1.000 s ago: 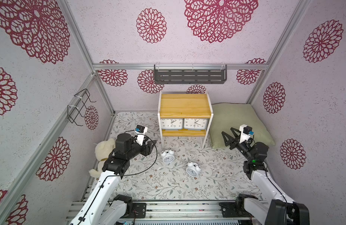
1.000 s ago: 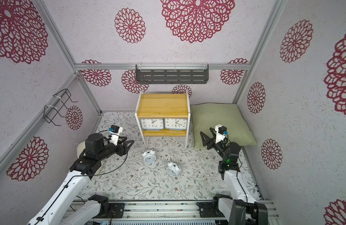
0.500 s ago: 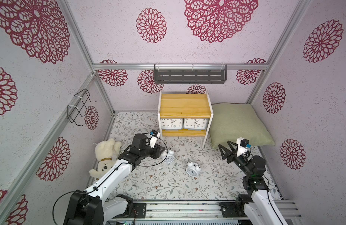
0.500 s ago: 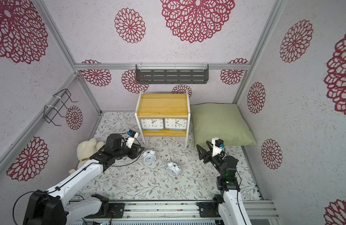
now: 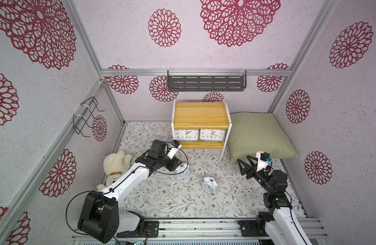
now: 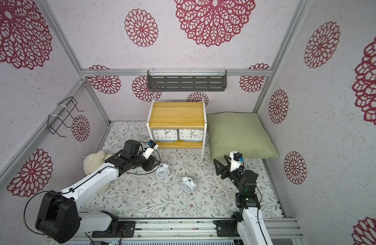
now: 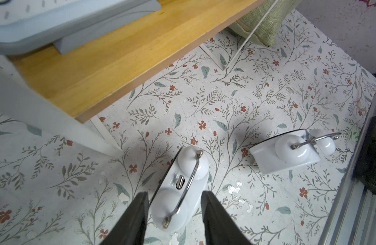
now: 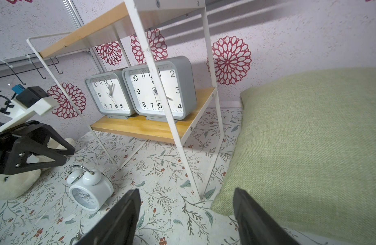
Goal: Place the alarm clocks on the shelf by style
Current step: Pick up the alarm from the center of the board.
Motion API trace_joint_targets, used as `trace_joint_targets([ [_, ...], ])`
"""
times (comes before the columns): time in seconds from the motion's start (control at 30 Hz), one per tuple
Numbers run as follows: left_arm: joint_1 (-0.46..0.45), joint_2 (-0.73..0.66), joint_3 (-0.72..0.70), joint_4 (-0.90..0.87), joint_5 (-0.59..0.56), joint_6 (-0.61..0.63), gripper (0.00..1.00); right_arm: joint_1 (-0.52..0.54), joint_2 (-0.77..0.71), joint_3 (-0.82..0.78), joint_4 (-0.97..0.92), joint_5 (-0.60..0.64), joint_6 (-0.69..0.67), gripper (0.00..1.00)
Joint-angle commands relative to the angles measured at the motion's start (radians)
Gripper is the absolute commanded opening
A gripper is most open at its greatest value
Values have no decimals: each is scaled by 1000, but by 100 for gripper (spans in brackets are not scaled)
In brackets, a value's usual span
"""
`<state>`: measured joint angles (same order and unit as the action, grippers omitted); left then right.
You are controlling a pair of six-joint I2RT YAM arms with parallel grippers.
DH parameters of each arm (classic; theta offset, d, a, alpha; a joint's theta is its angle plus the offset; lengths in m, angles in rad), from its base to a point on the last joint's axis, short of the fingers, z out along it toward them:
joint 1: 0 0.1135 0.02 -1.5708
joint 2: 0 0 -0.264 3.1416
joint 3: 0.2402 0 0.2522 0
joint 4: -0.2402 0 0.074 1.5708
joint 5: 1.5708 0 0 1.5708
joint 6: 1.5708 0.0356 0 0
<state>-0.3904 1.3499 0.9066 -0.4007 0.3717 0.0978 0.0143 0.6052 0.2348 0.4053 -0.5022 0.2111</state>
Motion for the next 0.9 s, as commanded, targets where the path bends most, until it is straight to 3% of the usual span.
trace_joint_targets([
  [0.0,-13,31,40,-70,15,65,49,6,4,8,29,7,1,77],
  [0.57,-27,139,119,-184,22,125,37,6,19,6,40,17,-8,77],
  [0.77,-34,158,151,-219,29,147,10,6,18,7,42,4,-7,77],
  [0.87,-52,151,163,-238,24,168,2,6,8,8,47,-7,-7,77],
])
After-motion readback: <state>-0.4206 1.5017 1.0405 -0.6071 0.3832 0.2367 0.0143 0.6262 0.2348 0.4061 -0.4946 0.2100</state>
